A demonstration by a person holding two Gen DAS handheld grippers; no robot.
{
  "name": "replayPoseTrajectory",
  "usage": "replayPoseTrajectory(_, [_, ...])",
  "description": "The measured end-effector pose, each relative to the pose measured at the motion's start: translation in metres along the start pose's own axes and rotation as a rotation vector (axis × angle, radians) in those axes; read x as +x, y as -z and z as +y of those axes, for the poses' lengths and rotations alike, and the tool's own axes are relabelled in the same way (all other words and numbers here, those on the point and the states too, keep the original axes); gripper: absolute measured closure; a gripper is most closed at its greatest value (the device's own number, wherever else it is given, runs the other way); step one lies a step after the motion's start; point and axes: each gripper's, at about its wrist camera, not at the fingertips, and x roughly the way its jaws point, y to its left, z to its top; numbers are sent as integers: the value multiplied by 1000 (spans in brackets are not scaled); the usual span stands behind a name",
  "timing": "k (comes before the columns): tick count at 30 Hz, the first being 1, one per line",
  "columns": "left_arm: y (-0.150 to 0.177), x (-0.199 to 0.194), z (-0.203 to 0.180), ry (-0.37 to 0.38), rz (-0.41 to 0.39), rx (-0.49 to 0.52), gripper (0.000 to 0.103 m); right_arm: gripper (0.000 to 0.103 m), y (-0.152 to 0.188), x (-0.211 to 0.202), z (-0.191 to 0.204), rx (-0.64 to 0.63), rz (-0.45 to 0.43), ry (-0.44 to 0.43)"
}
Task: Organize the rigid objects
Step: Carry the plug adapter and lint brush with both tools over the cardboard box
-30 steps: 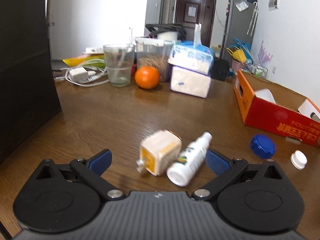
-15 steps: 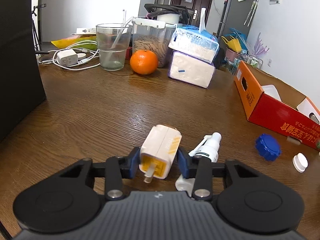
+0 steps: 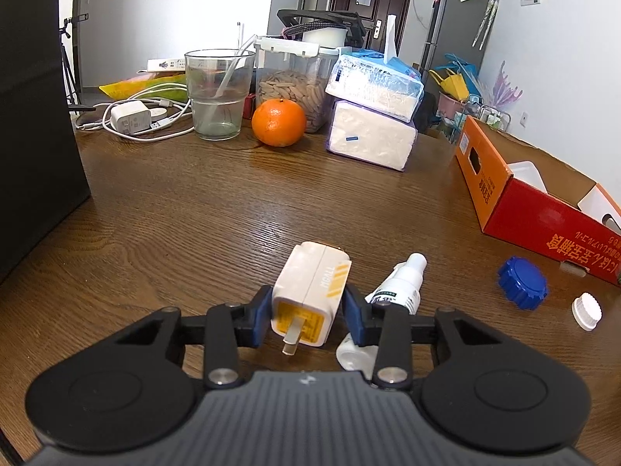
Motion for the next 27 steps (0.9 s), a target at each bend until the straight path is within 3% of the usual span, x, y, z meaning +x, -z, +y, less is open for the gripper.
replayPoseTrajectory(27, [0,-30,0,-22,-87,-7,66,79,29,-70,-2,47,-138,7])
